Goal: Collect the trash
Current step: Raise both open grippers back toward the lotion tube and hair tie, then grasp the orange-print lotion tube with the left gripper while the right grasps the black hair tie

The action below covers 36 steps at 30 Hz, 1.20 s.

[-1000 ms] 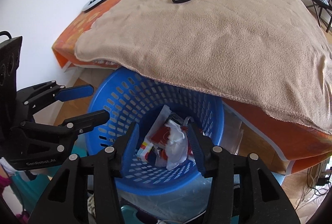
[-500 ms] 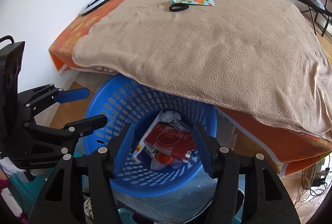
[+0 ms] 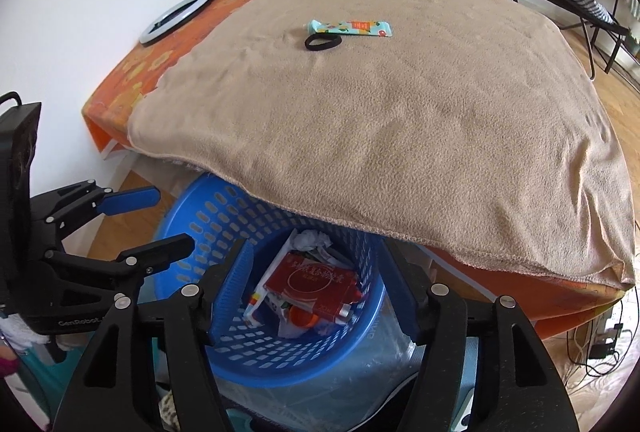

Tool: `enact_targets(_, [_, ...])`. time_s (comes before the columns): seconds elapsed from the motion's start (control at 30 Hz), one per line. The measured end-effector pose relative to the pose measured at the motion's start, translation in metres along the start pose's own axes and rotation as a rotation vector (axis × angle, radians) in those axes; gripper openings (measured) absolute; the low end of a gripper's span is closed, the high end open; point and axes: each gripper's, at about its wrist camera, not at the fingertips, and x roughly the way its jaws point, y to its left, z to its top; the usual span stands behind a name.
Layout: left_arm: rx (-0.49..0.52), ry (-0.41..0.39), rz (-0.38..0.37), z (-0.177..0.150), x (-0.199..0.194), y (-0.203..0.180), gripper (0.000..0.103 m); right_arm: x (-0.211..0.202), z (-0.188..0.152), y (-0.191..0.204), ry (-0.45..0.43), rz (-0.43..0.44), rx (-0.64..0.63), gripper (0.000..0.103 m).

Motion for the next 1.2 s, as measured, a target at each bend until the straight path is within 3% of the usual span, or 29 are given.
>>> enact_targets(0.1, [0.019,-0.008,0.001,0.012,-0.004,-0.001,0.066,-0.008,0.011,-0.007,-0.028,0.007,0.020,0.071])
enact_targets(0.47, [0.069,-0.070,0.042,0.077,-0.010,0.010,0.066,-0.031,0.067,-0.028,-0.164,0.024,-0.021,0.072])
enact_targets(0.63, [0.055,-0.089,0.069,0.116,0.003,0.026,0.066,-0.021,0.091,-0.037,-0.157,0.022,-0.007,0.072])
enact_targets(0.9, [-0.058,-0.061,0.014,0.177,0.046,0.058,0.066,0.009,0.100,-0.039,-0.122,0.034,0.004,0.072])
enact_targets(1.03, [-0.113,-0.020,-0.028,0.197,0.071,0.070,0.049,0.025,0.107,-0.039,-0.101,0.058,0.010,0.071])
enact_targets(1.1, [-0.138,-0.005,-0.035,0.205,0.084,0.075,0.048,0.033,0.111,-0.040,-0.092,0.080,0.025,0.071])
enact_targets(1.17, [-0.164,0.012,-0.043,0.211,0.095,0.080,0.046,0.041,0.116,-0.041,-0.080,0.100,0.036,0.065])
enact_targets(1.2, [-0.177,0.022,-0.054,0.213,0.101,0.081,0.039,0.045,0.118,-0.041,-0.074,0.108,0.043,0.062])
